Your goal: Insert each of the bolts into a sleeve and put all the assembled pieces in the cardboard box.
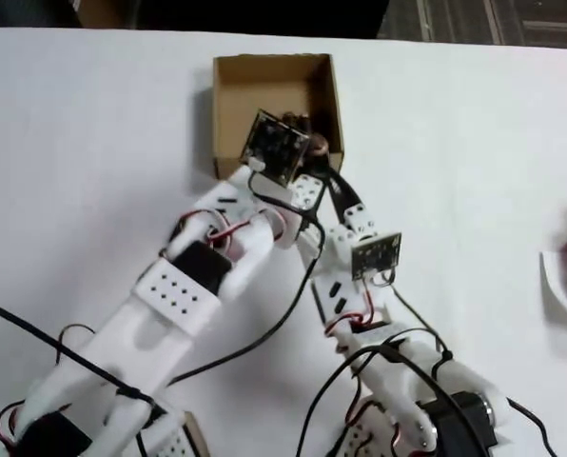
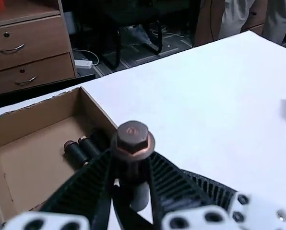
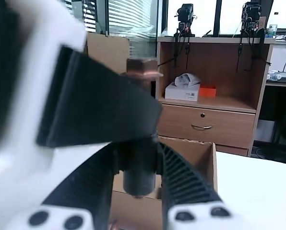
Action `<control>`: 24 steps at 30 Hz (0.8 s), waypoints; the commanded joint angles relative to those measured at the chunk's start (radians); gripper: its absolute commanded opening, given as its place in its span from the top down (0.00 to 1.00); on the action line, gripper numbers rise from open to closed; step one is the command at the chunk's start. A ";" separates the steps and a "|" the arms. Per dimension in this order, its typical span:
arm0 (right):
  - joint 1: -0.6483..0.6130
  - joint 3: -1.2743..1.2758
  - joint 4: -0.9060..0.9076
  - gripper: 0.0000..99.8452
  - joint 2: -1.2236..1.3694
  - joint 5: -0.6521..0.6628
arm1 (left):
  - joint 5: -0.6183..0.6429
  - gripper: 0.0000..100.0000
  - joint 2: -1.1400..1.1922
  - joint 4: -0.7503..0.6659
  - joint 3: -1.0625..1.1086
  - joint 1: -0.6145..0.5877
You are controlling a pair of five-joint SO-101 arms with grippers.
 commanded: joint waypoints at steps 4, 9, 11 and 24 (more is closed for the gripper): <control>-0.002 -0.034 -0.021 0.98 -0.005 0.012 | -0.006 0.98 -0.006 -0.002 -0.008 0.011; -0.002 -0.034 -0.021 0.98 -0.005 0.012 | -0.003 0.96 -0.006 -0.003 -0.008 0.011; -0.002 -0.034 -0.021 0.98 -0.005 0.012 | -0.002 0.89 -0.006 0.002 -0.007 0.011; -0.002 -0.034 -0.021 0.98 -0.005 0.012 | -0.002 0.72 -0.015 -0.008 -0.033 -0.074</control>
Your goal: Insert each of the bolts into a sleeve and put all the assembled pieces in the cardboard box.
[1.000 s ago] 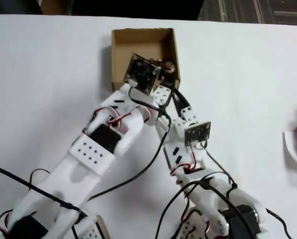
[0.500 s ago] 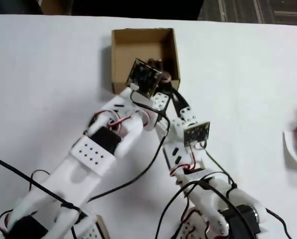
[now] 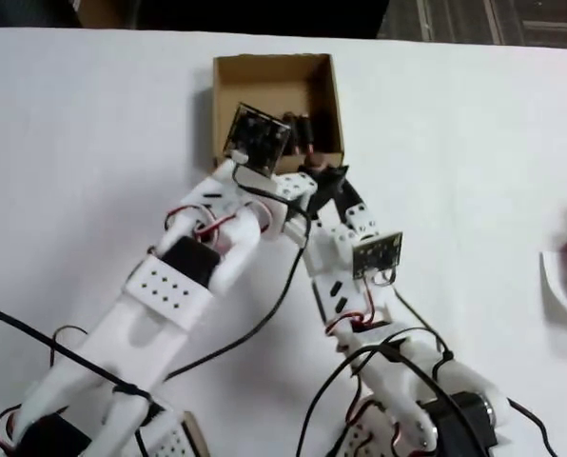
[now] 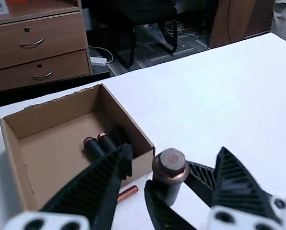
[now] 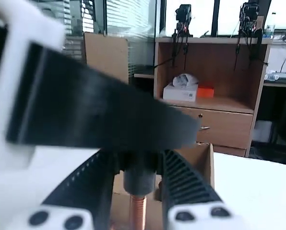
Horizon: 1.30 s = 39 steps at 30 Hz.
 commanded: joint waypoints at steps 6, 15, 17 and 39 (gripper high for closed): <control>0.002 -0.046 0.047 0.98 0.005 0.009 | -0.002 0.72 -0.017 0.003 -0.165 -0.046; 0.110 -0.486 0.668 0.98 -0.005 -0.083 | 0.089 0.72 -0.190 0.075 -0.182 -0.310; 0.097 -0.595 0.814 0.98 0.005 -0.084 | 0.089 0.72 -0.221 0.153 -0.088 -0.379; 0.061 -1.633 1.781 0.98 0.559 -0.084 | 0.083 0.72 -0.446 0.187 0.487 -0.603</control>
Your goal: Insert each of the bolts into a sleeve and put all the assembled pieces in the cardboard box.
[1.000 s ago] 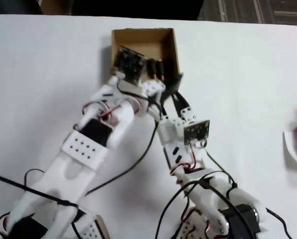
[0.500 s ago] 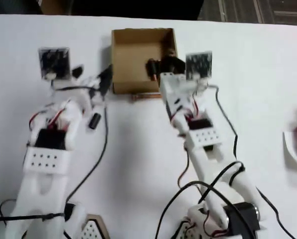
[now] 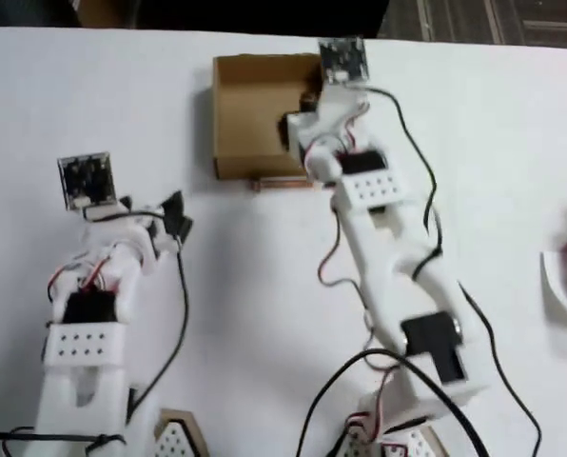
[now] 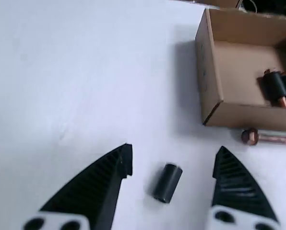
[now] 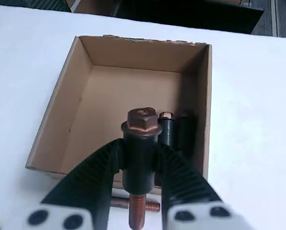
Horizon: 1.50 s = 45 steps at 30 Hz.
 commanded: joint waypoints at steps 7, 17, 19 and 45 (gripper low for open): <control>-0.044 -0.732 0.315 0.98 0.455 -0.003 | 0.003 0.72 -0.028 -0.129 0.082 -0.011; -0.050 -1.350 0.496 0.98 0.846 -0.002 | 0.003 0.72 -0.026 -0.133 0.096 -0.011; -0.050 -1.412 0.503 0.98 0.891 -0.002 | 0.003 0.72 -0.026 -0.133 0.096 -0.011; -0.076 -1.459 0.481 0.98 1.070 -0.002 | 0.003 0.72 -0.032 -0.133 0.117 -0.011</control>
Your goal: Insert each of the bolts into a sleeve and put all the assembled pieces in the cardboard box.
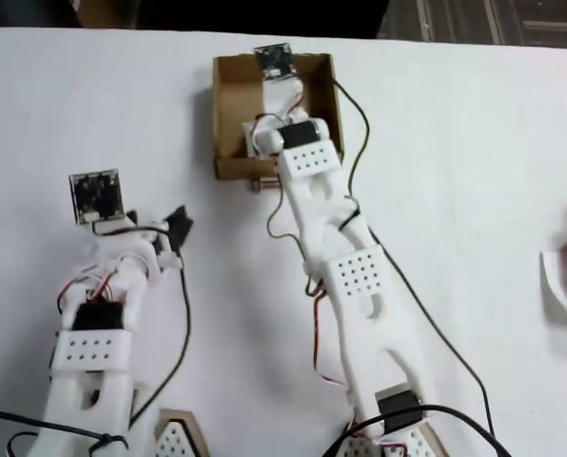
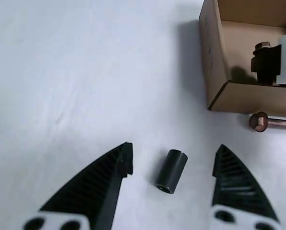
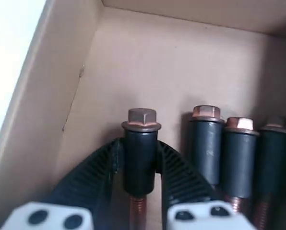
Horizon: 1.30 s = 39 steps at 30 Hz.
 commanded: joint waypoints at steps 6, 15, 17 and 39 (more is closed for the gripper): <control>0.024 -0.064 -0.062 0.98 -0.019 -0.002 | 0.003 0.72 -0.029 -0.020 -0.004 -0.011; 0.025 -0.064 -0.076 0.89 -0.019 -0.002 | 0.003 0.72 -0.029 -0.020 -0.004 -0.011; 0.024 -0.064 -0.076 0.89 -0.018 -0.002 | 0.003 0.72 -0.029 -0.020 -0.004 -0.011; 0.038 -0.364 0.458 0.88 -0.173 -0.002 | 0.005 0.72 -0.029 0.066 -0.111 -0.147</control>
